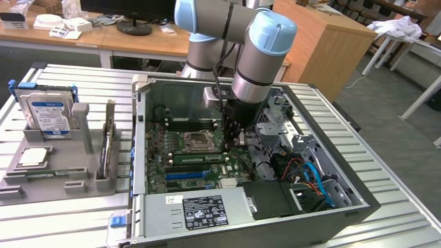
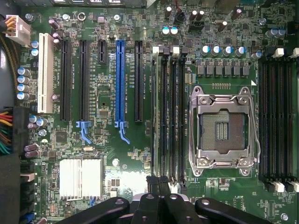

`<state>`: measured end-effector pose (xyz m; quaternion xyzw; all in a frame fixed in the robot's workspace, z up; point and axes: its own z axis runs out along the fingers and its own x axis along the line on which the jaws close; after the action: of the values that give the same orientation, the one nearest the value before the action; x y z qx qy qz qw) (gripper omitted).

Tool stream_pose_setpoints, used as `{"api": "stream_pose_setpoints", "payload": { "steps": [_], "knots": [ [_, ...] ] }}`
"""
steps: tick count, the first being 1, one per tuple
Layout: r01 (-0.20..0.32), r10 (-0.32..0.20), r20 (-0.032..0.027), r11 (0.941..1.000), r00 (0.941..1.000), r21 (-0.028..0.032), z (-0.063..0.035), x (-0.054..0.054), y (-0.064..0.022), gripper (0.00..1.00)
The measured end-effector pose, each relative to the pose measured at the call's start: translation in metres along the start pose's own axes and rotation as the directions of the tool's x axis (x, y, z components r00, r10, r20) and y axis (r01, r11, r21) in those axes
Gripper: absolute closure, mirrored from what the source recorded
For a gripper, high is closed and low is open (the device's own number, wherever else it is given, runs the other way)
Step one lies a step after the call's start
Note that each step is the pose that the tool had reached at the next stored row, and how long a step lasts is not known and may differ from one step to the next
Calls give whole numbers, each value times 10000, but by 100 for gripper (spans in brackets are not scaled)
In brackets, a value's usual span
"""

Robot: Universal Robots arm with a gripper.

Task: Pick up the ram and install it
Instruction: 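Press down the ram until it locks into place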

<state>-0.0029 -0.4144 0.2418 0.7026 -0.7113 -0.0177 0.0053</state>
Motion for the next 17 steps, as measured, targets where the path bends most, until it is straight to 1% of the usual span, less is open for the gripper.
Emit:
{"api": "stream_pose_setpoints", "payload": {
  "steps": [6, 10, 17],
  "knots": [
    [-1, 1, 7, 10000, 10000, 2, 4, -5, 0, 89],
    [0, 0, 4, 10000, 10000, 1, 4, -24, 0, 89],
    [-1, 1, 2, 10000, 10000, 1, 4, -25, -9, 89]
  ]
}}
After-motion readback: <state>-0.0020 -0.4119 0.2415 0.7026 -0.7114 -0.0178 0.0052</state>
